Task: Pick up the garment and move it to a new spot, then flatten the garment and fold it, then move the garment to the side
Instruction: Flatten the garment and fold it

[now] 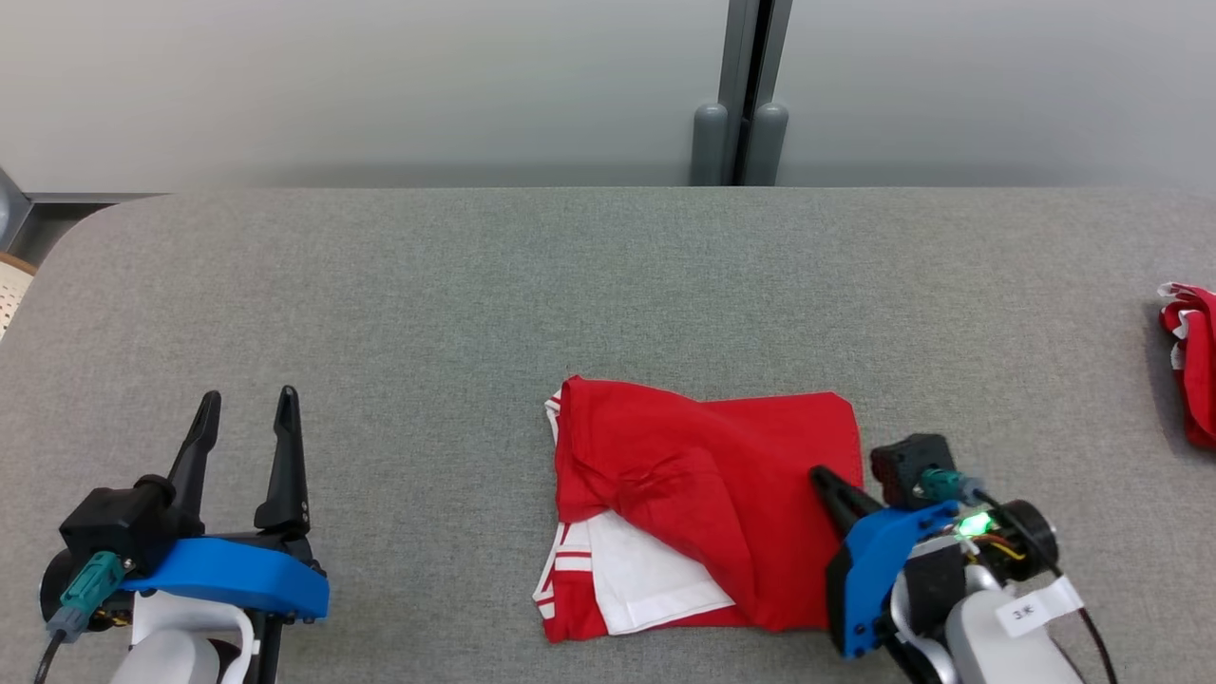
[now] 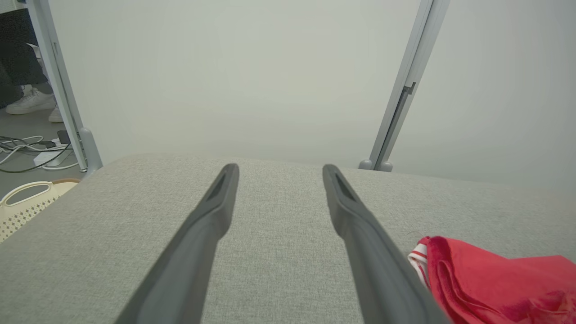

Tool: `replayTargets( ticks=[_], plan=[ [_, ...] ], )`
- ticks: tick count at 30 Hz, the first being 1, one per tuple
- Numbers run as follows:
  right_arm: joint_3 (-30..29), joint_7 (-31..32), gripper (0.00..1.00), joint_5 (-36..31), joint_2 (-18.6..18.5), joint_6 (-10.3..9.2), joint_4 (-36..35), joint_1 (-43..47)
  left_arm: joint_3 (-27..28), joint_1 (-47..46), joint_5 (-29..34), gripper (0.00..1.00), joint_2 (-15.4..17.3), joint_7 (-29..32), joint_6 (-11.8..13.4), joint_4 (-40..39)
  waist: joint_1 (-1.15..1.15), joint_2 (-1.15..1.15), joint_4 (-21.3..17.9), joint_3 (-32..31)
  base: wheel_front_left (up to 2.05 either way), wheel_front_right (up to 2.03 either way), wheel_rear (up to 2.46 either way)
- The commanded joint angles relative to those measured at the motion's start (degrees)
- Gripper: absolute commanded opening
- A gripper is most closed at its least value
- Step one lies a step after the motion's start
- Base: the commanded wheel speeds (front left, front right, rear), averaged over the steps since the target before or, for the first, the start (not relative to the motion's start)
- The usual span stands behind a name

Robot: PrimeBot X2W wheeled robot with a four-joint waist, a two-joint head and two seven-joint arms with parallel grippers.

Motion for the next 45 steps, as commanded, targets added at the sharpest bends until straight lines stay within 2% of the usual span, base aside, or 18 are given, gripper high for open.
replayTargets(
  ticks=[1, 7, 10, 16, 20, 22, 24, 35, 40, 45],
  plan=[
    [1.59, -0.39, 0.0, 0.38, 0.37, 0.02, 0.8, -0.34, -0.07, -0.01, -0.13, 1.0, 0.27, 0.18, 0.32, -0.37, 0.0, 0.0, -0.03, 0.0, 0.0, 0.0, 0.0],
    [11.75, 0.09, 0.0, 2.24, 0.99, 0.02, 5.1, -2.47, -0.47, -0.4, -0.19, 1.0, 0.4, 0.58, 0.35, -0.98, 0.0, 0.0, 0.33, 0.26, 0.0, 0.0, 0.0],
    [18.76, -0.4, 0.0, 6.52, 1.1, 0.03, 5.26, -3.18, -0.7, -0.97, -0.3, 1.0, 0.37, 0.72, 0.21, -0.97, 0.0, 0.0, 0.83, 0.38, 0.0, 0.0, 0.0],
    [32.77, 0.82, 0.0, 18.35, 1.01, 0.03, 0.44, -3.43, -0.34, -1.07, -0.43, 1.0, 0.55, 0.27, 0.59, -0.85, 0.0, 0.0, 1.26, 0.48, 0.0, 0.0, 0.0],
    [35.67, 0.61, 0.0, 23.09, 0.91, 0.02, -3.81, -3.94, 0.04, -0.33, -0.67, 1.0, 0.74, 0.01, 0.86, -0.89, 0.0, 0.0, 0.89, 0.42, 0.0, 0.0, 0.0],
    [34.77, -0.7, 0.0, 24.03, 0.94, 0.03, -6.3, -4.19, 0.31, 0.12, -0.87, 1.0, 0.86, -0.19, 0.98, -0.98, 0.0, 0.0, 0.55, 0.24, 0.0, 0.0, 0.0],
    [32.46, -2.6, 1.0, 24.52, 0.96, 0.03, -8.47, -3.47, 0.5, 0.53, -0.89, 1.0, 0.83, -0.32, 1.31, -1.06, 0.0, 0.0, 0.22, -0.05, 0.0, 0.0, 0.0],
    [8.09, -11.38, 1.0, 11.13, 1.0, 0.03, -17.41, 5.12, 1.24, 2.61, -1.31, 1.0, -0.63, -1.83, 1.98, -1.51, 0.0, 0.0, -2.47, -1.38, 0.0, 0.0, 0.0],
    [-1.57, -10.35, 1.0, 8.19, 0.99, 0.03, -19.39, 9.17, 1.71, 3.94, -1.32, 1.0, -0.94, -2.16, 2.12, -1.27, 0.0, 0.0, -3.96, -2.13, 0.0, 0.0, 0.0],
    [-6.35, -8.79, 1.0, 6.07, 1.02, 0.03, -19.04, 9.82, 2.29, 6.22, -1.39, 1.0, -1.22, -2.44, 2.37, -1.17, 0.0, 0.0, -5.81, -3.59, 0.0, 0.0, 0.0]
  ],
)
